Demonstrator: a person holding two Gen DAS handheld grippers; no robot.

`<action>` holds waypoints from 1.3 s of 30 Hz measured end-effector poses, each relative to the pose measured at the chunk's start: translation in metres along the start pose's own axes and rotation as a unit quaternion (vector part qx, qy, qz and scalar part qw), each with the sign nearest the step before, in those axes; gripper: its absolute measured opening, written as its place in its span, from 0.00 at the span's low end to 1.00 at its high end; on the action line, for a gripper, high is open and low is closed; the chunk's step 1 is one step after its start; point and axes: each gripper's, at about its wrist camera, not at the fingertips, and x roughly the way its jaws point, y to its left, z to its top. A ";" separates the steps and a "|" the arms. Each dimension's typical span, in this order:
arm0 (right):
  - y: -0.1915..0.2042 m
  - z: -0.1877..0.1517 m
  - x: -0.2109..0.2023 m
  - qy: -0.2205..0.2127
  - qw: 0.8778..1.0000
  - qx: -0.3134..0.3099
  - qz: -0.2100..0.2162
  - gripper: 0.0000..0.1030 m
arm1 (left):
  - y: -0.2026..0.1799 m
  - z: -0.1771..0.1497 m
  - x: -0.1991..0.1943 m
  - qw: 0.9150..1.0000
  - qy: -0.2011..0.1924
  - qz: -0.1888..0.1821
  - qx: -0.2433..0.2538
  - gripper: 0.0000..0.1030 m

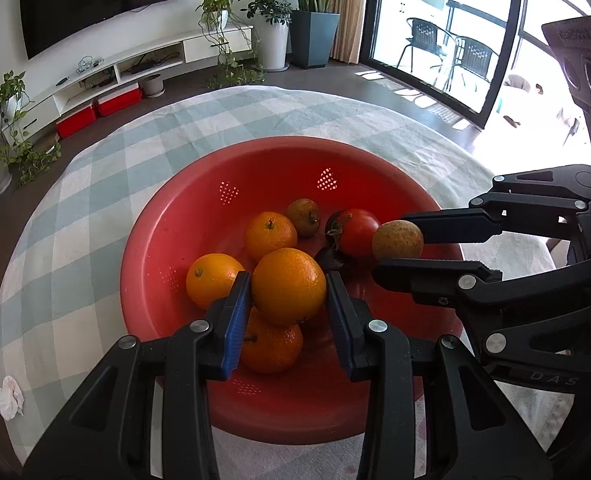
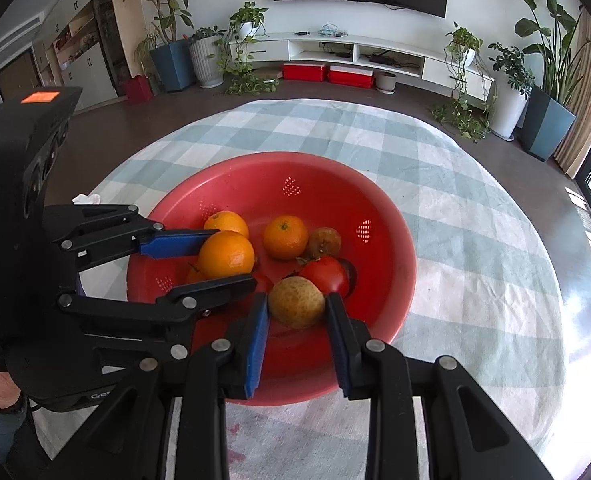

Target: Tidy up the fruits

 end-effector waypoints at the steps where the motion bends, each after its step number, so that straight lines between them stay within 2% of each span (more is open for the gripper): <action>1: -0.001 0.000 0.002 0.004 1.000 0.001 -0.001 0.31 | 0.002 0.000 0.001 1.000 0.000 -0.001 -0.002 0.34; 9: -0.003 -0.002 0.008 0.011 1.000 0.002 -0.003 0.31 | 0.003 0.000 0.003 1.000 -0.002 0.006 -0.001 0.34; 11: -0.003 -0.002 0.008 0.011 1.000 0.001 -0.003 0.31 | 0.002 -0.001 0.003 1.000 0.002 0.009 0.001 0.37; 21: -0.003 -0.002 0.002 0.001 1.000 0.000 -0.009 0.42 | 0.005 -0.005 -0.005 1.000 -0.004 0.015 -0.005 0.39; 24: -0.003 -0.004 -0.005 -0.008 1.000 0.002 -0.017 0.45 | 0.005 -0.005 -0.016 1.000 -0.015 0.018 -0.007 0.43; 27: -0.004 -0.008 -0.020 -0.027 0.999 0.010 -0.022 0.52 | 0.003 -0.008 -0.035 0.999 -0.037 0.027 -0.012 0.53; 30: -0.001 -0.014 -0.043 -0.060 0.998 0.004 -0.036 0.61 | -0.001 -0.015 -0.065 0.996 -0.076 0.041 -0.026 0.72; 32: 0.002 -0.021 -0.060 -0.088 0.995 0.003 -0.039 0.67 | -0.007 -0.023 -0.087 0.991 -0.113 0.059 -0.035 0.96; 33: 0.003 -0.024 -0.069 -0.100 0.994 0.003 -0.039 0.71 | -0.010 -0.026 -0.099 0.988 -0.132 0.070 -0.038 1.00; 35: 0.008 -0.031 -0.087 -0.129 0.991 0.001 -0.042 0.76 | -0.016 -0.035 -0.121 0.981 -0.169 0.087 -0.043 1.00; 39: 0.016 -0.046 -0.122 -0.189 0.981 0.003 -0.052 0.89 | -0.030 -0.048 -0.159 0.970 -0.204 0.120 -0.049 1.00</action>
